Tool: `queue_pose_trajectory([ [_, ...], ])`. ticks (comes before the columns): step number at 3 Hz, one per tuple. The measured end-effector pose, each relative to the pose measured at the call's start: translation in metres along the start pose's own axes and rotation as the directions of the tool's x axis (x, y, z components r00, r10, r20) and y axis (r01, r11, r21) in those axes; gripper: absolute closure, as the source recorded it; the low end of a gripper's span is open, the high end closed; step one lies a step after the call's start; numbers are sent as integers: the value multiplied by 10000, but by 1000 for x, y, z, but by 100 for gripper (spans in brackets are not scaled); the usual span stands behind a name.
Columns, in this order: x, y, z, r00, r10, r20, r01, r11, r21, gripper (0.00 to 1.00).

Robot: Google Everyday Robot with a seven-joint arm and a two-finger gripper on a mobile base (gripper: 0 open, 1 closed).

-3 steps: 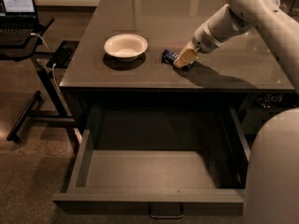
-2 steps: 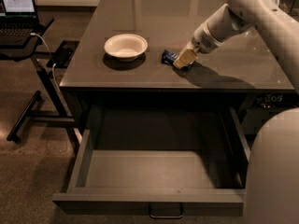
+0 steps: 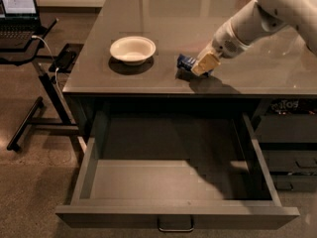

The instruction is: Place rxbar blueberry into top drawer

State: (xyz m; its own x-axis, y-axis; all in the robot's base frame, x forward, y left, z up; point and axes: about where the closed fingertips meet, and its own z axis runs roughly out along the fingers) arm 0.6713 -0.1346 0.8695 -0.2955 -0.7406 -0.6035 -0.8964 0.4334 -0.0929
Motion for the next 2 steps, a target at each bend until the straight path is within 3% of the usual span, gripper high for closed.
queue_pose_trajectory([
  [1,14,32,-28,9998,-176,67,174,9993,318,100],
  [2,46,67,-49,10000,54,2,-54,9981,616,100],
])
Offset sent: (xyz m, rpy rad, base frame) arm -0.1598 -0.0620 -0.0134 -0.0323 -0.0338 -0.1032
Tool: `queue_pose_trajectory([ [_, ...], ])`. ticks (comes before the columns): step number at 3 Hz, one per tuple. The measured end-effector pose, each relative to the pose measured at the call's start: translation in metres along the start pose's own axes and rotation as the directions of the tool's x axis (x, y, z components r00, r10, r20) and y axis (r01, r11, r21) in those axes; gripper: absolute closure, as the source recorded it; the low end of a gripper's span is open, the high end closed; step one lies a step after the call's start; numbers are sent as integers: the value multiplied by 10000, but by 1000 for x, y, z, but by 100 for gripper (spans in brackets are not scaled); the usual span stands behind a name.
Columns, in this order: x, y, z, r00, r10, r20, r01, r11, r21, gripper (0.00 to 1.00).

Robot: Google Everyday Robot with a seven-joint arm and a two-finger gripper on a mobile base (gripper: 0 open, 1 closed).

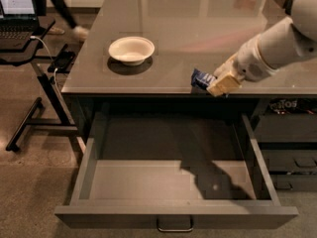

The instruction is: Place rxbar blueberry into top drawer

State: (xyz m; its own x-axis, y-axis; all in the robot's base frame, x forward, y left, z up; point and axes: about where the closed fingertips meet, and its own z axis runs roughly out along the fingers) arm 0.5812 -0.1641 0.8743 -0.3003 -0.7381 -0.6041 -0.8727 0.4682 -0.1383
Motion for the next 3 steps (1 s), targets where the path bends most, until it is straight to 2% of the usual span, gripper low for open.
queue_pose_trajectory([
  [1,32,38,-11,9995,268,-192,-265,9995,150,100],
  [2,64,78,-1,9964,684,-495,-696,9974,-209,100],
  [3,90,106,24,9885,1386,-598,-1431,9866,-781,100],
])
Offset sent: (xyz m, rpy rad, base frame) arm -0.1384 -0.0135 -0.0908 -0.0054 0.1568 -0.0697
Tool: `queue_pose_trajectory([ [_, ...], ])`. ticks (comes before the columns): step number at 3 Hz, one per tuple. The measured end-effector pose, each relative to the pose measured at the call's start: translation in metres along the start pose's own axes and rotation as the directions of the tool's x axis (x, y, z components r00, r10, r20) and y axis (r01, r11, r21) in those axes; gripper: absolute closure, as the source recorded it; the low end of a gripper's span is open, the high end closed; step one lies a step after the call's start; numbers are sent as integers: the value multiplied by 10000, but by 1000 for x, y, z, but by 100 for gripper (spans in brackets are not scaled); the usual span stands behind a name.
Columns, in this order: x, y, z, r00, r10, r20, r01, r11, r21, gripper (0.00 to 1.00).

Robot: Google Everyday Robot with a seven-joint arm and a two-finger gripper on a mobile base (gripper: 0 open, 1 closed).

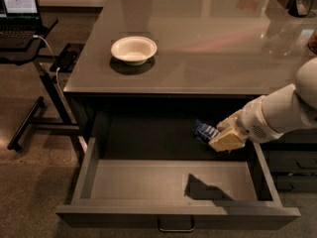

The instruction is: Place rxbar blueberry into top drawer

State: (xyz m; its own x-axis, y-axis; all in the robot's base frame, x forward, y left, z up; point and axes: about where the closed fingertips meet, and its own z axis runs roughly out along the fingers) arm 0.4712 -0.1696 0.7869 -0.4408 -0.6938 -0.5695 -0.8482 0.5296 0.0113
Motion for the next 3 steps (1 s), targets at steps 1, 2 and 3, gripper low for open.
queue_pose_trajectory([
  [1,3,3,3,10000,24,-53,-24,10000,-69,100],
  [2,4,3,28,9997,-67,-221,59,9994,-342,100],
  [3,20,1,64,9993,229,-297,-249,9972,-701,100],
])
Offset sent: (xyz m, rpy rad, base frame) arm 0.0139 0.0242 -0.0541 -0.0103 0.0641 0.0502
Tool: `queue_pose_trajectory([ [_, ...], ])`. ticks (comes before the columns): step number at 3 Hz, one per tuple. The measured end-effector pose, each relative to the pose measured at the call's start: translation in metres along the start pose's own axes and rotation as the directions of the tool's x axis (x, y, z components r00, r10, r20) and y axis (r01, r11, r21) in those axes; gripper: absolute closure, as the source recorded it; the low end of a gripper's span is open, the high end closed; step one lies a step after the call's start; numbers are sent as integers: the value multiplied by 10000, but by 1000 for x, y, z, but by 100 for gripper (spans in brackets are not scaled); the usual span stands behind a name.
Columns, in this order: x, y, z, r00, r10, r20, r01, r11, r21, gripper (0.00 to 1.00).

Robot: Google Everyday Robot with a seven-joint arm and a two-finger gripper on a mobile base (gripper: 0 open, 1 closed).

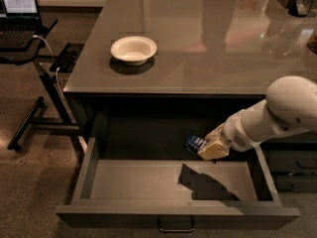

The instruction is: Place rxbar blueberry into top drawer

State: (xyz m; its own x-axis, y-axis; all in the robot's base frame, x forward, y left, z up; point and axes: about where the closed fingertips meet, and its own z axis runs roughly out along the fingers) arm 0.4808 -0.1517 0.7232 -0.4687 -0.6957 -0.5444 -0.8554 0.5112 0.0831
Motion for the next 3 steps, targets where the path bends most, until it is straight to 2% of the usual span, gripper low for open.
queue_pose_trajectory([
  [1,10,-6,21,9988,286,395,-289,9995,94,100],
  [2,16,-16,41,9918,511,1167,-561,9977,394,100],
  [3,18,-23,69,9887,482,1421,-556,9973,482,100],
])
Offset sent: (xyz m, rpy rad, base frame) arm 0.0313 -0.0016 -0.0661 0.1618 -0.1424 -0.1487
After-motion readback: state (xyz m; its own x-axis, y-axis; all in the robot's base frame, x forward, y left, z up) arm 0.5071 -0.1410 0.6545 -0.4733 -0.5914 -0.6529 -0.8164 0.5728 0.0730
